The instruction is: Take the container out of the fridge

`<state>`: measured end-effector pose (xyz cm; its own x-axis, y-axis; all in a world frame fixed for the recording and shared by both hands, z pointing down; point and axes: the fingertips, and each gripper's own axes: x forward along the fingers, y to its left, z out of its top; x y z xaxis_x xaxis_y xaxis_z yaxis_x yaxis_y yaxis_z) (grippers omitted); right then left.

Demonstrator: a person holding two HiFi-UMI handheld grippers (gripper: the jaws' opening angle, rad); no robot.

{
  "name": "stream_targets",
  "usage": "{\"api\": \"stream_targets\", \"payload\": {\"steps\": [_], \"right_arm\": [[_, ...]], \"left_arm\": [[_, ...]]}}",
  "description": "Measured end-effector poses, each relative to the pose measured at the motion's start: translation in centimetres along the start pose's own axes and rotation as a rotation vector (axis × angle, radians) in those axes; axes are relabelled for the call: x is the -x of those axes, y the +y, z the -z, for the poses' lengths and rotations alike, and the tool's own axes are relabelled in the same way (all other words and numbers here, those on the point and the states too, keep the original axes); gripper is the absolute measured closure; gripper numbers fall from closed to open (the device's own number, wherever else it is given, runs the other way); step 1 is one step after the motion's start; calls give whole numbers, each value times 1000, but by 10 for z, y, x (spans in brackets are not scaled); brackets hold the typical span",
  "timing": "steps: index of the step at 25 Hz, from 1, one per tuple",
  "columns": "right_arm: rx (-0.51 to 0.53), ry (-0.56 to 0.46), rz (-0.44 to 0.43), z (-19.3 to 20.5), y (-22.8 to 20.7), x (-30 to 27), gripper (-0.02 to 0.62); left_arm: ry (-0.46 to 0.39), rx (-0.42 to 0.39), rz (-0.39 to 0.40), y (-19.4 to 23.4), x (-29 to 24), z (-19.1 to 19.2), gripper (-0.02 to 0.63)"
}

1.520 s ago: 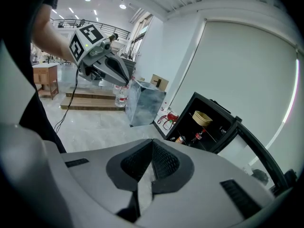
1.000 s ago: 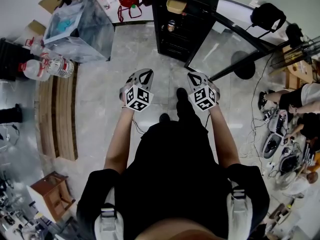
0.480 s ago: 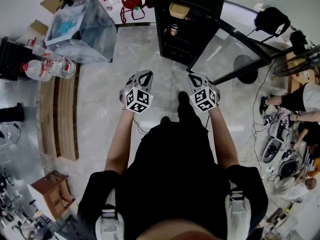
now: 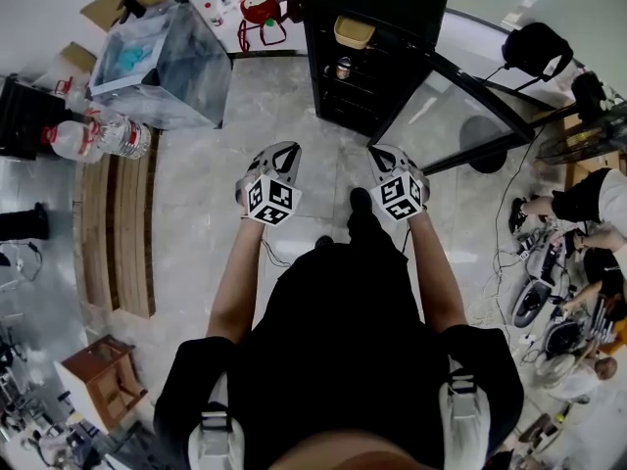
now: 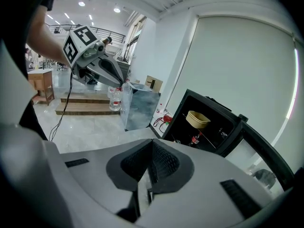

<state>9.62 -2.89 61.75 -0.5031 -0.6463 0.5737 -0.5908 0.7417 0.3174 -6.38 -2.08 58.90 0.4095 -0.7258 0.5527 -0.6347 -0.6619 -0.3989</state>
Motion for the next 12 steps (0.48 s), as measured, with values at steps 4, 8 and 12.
{"api": "stream_targets", "payload": {"steps": [4, 8, 12], "right_arm": [[-17, -24, -7, -5, -14, -8, 597], [3, -26, -22, -5, -30, -16, 597], [13, -47, -34, -8, -49, -23, 597]], "left_arm": [[2, 10, -14, 8, -9, -5, 581], [13, 21, -26, 14, -19, -12, 581], [28, 32, -41, 17, -30, -20, 581]]}}
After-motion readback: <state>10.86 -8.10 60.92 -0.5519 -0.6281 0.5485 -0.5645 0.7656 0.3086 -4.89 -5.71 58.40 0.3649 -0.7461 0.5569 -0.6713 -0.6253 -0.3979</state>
